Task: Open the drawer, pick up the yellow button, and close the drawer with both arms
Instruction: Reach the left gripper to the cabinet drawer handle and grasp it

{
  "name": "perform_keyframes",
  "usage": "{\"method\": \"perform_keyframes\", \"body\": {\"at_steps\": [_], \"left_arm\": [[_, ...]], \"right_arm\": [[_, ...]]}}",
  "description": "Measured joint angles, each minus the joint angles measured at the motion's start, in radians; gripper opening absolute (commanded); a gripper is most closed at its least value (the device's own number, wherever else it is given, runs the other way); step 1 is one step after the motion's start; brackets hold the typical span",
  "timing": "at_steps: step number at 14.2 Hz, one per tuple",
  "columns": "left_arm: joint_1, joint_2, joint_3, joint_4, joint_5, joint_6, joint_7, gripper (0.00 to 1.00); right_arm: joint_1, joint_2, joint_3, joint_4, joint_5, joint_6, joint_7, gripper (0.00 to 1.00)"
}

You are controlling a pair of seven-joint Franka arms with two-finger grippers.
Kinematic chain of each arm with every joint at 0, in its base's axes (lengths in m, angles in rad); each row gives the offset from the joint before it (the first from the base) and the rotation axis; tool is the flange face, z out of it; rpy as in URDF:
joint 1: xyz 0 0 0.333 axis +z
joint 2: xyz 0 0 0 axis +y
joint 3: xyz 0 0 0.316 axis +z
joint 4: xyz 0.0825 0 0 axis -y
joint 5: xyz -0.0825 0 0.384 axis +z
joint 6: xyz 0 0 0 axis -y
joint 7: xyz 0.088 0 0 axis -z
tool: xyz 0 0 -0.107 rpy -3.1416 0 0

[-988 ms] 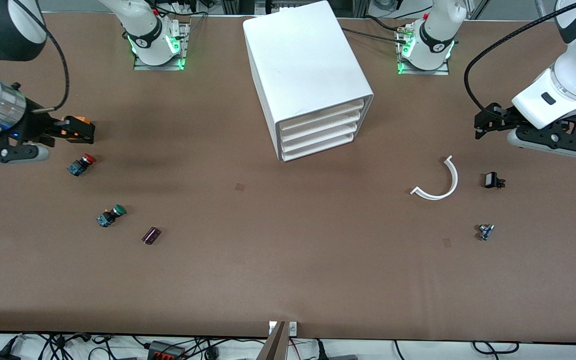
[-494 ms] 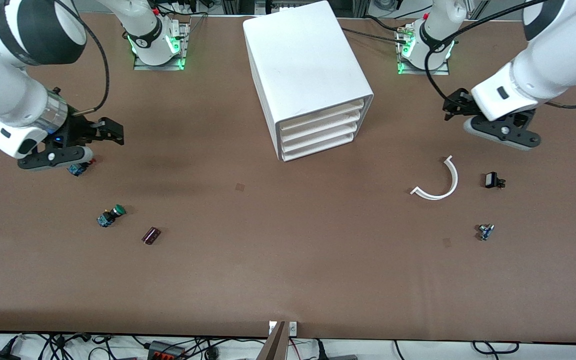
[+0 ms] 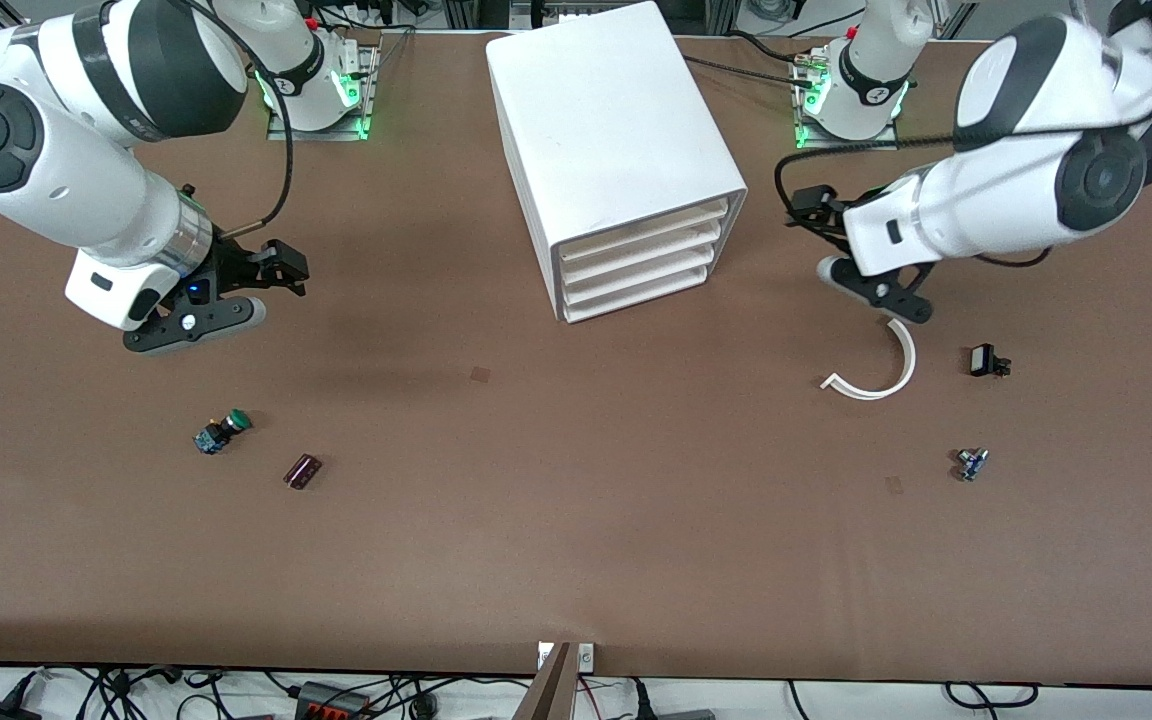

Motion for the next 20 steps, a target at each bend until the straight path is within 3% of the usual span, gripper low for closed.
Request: {"method": "perform_keyframes", "body": {"at_steps": [4, 9, 12, 15, 18, 20], "left_arm": [[0.002, 0.104, 0.000, -0.008, -0.221, -0.001, 0.166, 1.00], [0.064, 0.285, 0.005, -0.042, -0.482, -0.023, 0.550, 1.00], [0.073, 0.383, 0.004, -0.064, -0.595, -0.028, 0.672, 0.98], [0.056, 0.412, -0.001, -0.084, -0.642, -0.035, 0.691, 0.83], [0.052, 0.412, -0.026, -0.099, -0.645, -0.051, 0.691, 0.79], [0.052, 0.412, -0.031, -0.112, -0.645, -0.080, 0.691, 0.70]], "right_arm": [[0.001, 0.005, -0.001, 0.012, 0.000, 0.000, 0.000, 1.00], [0.026, 0.009, 0.000, 0.035, 0.003, 0.015, 0.005, 1.00], [0.038, 0.020, 0.000, 0.049, 0.062, 0.024, 0.006, 1.00], [0.040, 0.034, 0.000, 0.067, 0.088, 0.046, 0.006, 1.00], [0.056, 0.051, 0.000, 0.074, 0.092, 0.075, 0.006, 1.00], [0.074, 0.054, 0.000, 0.075, 0.092, 0.078, 0.007, 1.00]]}}
